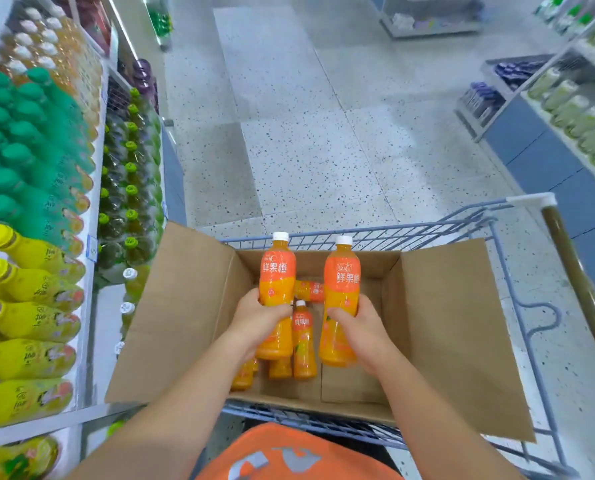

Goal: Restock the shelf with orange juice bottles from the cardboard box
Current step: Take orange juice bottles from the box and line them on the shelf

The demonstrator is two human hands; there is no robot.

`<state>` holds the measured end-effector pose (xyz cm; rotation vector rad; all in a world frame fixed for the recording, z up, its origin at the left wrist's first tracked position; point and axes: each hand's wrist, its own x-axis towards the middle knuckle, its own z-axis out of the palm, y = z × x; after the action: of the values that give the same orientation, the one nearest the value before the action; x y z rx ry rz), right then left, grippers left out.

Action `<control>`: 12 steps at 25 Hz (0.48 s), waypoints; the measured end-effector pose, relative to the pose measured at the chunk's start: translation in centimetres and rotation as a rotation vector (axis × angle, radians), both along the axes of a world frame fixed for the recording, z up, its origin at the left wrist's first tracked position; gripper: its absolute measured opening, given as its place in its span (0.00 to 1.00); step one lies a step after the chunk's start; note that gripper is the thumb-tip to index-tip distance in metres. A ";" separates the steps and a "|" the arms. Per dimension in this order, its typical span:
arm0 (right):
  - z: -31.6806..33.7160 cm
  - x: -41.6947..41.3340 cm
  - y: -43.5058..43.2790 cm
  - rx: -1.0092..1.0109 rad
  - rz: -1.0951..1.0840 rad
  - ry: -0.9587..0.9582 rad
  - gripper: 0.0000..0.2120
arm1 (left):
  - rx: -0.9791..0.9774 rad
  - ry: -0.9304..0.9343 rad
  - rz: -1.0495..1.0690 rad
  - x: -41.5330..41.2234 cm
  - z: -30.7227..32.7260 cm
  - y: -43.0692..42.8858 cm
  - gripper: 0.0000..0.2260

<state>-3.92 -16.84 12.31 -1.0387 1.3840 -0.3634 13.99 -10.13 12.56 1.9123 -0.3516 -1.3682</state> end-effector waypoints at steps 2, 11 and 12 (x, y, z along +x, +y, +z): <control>1.6 0.7 -0.2 -0.093 -0.009 -0.014 0.17 | -0.043 -0.009 0.014 0.6 1.6 -0.6 0.16; 10.7 3.4 -3.7 -0.464 0.002 -0.090 0.09 | -0.331 -0.270 0.093 2.1 11.6 -2.3 0.14; 11.6 3.6 -4.0 -0.496 0.022 -0.111 0.09 | -0.355 -0.302 0.126 1.8 12.9 -2.2 0.14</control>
<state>-0.28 -20.84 23.94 -1.4111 1.2069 -0.7623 15.82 -12.29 25.44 1.8035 -0.5698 -0.8676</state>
